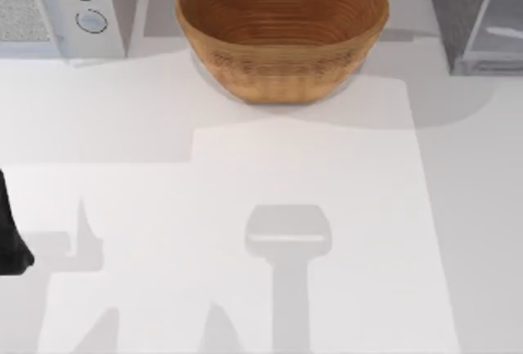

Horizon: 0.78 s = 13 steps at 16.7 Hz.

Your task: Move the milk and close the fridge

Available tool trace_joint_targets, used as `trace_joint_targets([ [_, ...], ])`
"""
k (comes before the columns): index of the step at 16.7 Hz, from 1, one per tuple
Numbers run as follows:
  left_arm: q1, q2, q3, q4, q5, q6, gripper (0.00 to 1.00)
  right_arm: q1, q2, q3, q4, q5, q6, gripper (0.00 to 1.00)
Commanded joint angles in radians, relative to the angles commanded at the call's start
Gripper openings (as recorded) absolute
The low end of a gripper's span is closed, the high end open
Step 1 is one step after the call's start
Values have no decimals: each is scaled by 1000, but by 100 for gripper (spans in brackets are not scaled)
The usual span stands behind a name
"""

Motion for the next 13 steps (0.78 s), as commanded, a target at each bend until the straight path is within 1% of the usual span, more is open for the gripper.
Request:
trace_joint_targets([
  [6, 0, 0, 0, 0, 0, 0, 100, 352, 20, 6, 434, 79, 550, 100],
  [9, 0, 0, 0, 0, 0, 0, 100, 484, 12, -16, 652, 124, 808, 100],
  [11, 0, 0, 0, 0, 0, 0, 100, 547, 3, -34, 774, 150, 940, 100],
  [13, 0, 0, 0, 0, 0, 0, 100, 588, -5, -49, 862, 170, 1028, 100],
])
